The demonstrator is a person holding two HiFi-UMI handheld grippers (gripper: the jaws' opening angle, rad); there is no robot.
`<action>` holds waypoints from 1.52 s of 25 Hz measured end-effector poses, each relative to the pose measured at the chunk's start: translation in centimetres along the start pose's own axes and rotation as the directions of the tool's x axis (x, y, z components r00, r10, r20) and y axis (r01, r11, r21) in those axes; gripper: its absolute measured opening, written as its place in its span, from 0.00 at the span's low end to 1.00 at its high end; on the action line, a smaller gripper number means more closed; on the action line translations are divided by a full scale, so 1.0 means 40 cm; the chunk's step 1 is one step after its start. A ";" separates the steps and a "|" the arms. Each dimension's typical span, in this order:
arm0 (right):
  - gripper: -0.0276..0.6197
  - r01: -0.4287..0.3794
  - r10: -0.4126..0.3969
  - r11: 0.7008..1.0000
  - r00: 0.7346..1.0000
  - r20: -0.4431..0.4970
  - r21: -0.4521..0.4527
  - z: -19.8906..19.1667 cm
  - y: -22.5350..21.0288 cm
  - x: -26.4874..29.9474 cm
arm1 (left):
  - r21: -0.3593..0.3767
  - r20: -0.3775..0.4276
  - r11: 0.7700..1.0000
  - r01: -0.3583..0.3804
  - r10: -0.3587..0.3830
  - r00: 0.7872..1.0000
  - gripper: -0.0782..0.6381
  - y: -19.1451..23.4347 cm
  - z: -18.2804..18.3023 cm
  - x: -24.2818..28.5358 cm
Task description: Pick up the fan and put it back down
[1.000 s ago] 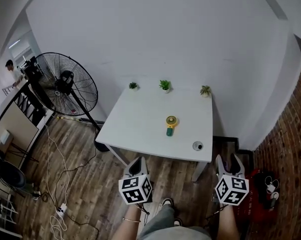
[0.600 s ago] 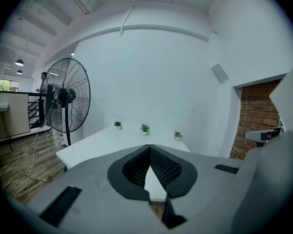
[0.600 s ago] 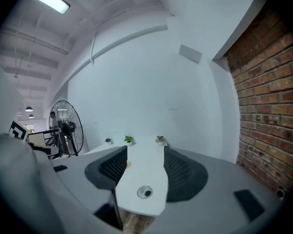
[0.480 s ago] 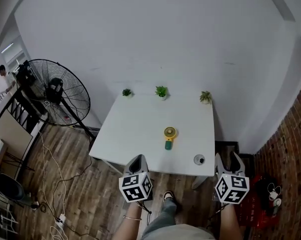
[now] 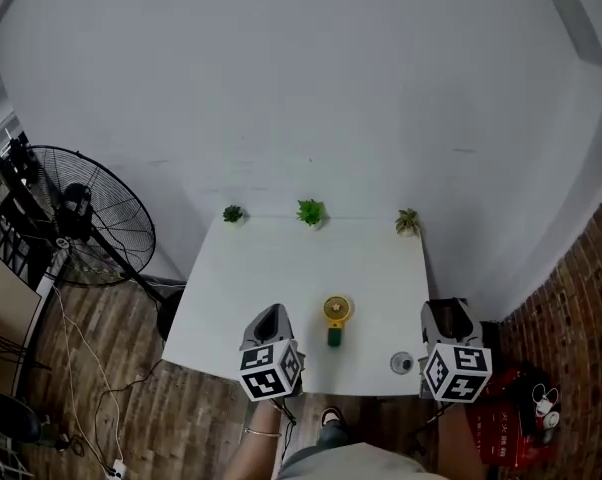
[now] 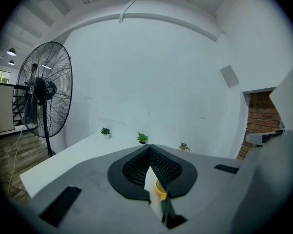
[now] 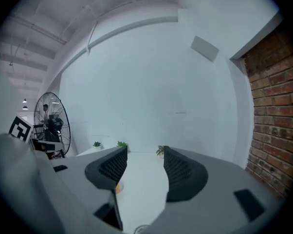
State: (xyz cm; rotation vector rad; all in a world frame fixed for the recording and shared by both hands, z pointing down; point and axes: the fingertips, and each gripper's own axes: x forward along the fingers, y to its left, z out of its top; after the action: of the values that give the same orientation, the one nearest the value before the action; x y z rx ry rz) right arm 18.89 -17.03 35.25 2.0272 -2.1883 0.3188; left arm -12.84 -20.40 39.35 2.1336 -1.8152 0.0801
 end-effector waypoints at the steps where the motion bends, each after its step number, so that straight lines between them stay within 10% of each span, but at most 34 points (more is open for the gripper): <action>1: 0.41 0.007 -0.007 1.000 1.000 0.001 -0.004 0.012 0.005 0.024 | -0.008 0.001 1.000 0.003 -0.003 1.000 0.12 0.013 0.010 0.025; 12: 0.41 0.007 -0.008 1.000 0.998 -0.063 -0.016 0.020 0.024 0.222 | -0.040 -0.039 0.999 -0.035 0.034 0.999 0.12 0.108 0.024 0.196; 38: 0.41 -0.401 0.386 0.909 0.912 -0.136 -0.116 0.008 0.391 0.385 | -0.114 -0.008 0.917 -0.383 0.385 0.923 0.12 0.360 0.008 -0.044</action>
State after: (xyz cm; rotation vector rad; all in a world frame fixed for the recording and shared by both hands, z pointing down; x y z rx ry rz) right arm 2.06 -30.91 37.82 1.4476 -2.4604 0.2993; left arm -27.16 -20.67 41.73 1.6792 -2.1696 0.0530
